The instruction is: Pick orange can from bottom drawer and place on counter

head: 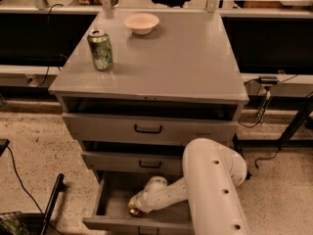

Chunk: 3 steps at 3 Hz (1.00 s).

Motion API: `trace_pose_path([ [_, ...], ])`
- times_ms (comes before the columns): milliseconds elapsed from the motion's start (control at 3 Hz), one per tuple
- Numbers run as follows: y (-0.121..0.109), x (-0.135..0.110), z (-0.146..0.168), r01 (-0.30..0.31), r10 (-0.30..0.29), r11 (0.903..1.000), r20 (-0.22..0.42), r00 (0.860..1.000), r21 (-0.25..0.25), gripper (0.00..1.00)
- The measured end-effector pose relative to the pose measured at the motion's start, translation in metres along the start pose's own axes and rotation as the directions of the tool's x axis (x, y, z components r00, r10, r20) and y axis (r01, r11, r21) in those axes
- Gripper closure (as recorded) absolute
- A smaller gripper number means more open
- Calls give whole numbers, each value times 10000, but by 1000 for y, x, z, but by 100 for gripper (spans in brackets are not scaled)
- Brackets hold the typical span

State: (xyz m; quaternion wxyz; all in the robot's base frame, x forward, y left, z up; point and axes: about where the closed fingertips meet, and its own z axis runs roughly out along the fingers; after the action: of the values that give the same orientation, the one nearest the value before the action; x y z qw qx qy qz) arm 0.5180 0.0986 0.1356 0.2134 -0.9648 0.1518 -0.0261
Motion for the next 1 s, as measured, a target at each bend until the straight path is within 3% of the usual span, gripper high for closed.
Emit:
trace_pose_path([
  [333,-11,-3,-5,156,-156,9995,12,9999,263,83],
  [667,-29,-3,-28,426,-407,9924,-183,9990,1158,100],
  [1000,-43,-1,-64,643,-517,9687,-584,9970,2398,100],
])
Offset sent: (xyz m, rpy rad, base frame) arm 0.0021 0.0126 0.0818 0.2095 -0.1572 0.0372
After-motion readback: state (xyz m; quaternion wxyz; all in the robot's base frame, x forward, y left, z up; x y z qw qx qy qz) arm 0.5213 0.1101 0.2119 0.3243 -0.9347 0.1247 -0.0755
